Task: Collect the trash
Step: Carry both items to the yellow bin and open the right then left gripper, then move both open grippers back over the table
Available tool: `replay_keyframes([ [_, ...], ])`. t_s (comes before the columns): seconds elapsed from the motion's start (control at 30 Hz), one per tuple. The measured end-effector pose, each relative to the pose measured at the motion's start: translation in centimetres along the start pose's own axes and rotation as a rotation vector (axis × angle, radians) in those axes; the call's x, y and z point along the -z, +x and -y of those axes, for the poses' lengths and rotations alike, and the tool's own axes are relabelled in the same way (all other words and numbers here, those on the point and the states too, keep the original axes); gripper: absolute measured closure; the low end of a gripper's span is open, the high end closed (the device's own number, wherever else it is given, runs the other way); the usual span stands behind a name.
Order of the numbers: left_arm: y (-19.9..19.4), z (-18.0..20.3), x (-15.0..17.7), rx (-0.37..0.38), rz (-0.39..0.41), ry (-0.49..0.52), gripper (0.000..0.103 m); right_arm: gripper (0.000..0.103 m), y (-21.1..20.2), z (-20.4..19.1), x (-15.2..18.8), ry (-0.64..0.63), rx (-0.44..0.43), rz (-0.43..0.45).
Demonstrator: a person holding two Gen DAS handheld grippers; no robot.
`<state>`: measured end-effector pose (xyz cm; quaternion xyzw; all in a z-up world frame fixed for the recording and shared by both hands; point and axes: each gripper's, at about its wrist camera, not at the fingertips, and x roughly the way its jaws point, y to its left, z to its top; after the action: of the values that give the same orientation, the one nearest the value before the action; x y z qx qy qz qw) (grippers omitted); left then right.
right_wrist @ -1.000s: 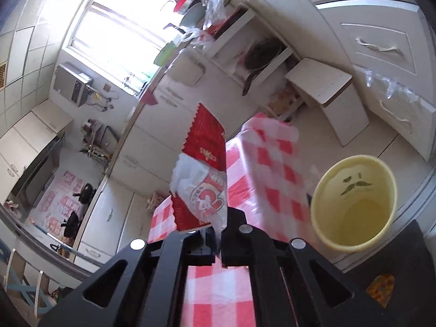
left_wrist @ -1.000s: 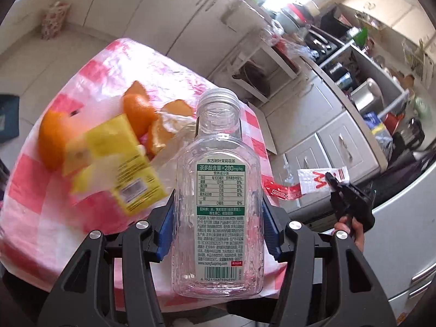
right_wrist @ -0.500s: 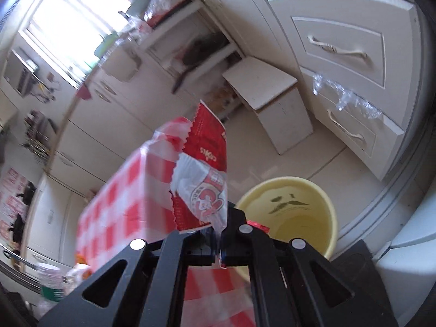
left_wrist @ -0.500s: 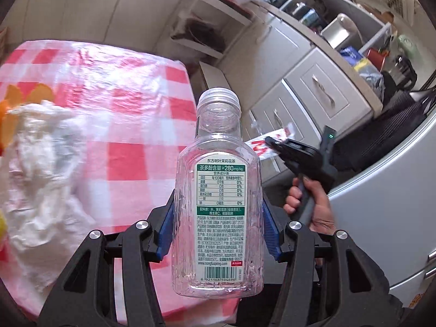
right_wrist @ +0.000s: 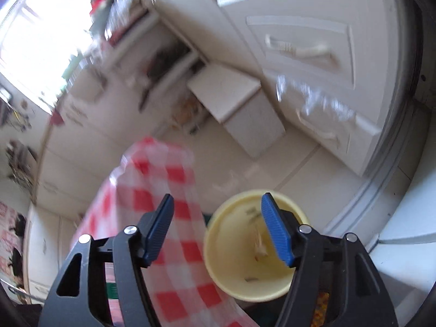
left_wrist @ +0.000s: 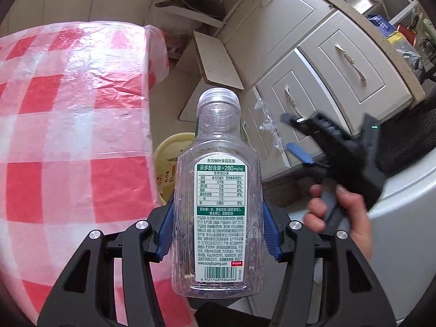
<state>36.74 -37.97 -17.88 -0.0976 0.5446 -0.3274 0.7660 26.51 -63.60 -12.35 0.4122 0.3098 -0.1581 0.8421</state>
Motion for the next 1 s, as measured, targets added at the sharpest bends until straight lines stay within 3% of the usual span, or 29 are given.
replay_keyframes([
  [0.2, 7.4, 2.1, -2.7, -0.092, -0.076, -0.043, 0.05, 0.03, -6.2, -2.2, -2.1, 0.0, -0.086, 0.202],
  [0.3, 9.2, 2.3, -3.5, -0.108, -0.096, -0.063, 0.05, 0.03, -6.5, -3.0, -2.1, -0.012, -0.097, 0.215],
  [0.4, 8.4, 2.4, -3.4, -0.094, -0.088, -0.065, 0.048, 0.03, -6.0, -3.8, -2.0, -0.035, -0.098, 0.2],
  [0.6, 0.3, 1.8, -1.0, -0.101, -0.004, -0.017, 0.043, 0.03, -5.2, -6.0, -1.4, -0.069, -0.103, 0.188],
  [0.7, -5.8, 0.7, 1.6, -0.132, 0.077, 0.027, 0.033, 0.03, -5.2, -8.1, -0.3, -0.116, -0.124, 0.173],
  [0.87, -16.2, -3.4, 7.4, -0.251, 0.183, 0.062, 0.029, 0.027, -5.3, -13.1, 2.7, -0.224, -0.183, 0.144],
  [1.0, -24.0, -8.9, 12.0, -0.358, 0.239, -0.038, 0.028, 0.024, -5.5, -17.0, 6.0, -0.31, -0.232, 0.118],
])
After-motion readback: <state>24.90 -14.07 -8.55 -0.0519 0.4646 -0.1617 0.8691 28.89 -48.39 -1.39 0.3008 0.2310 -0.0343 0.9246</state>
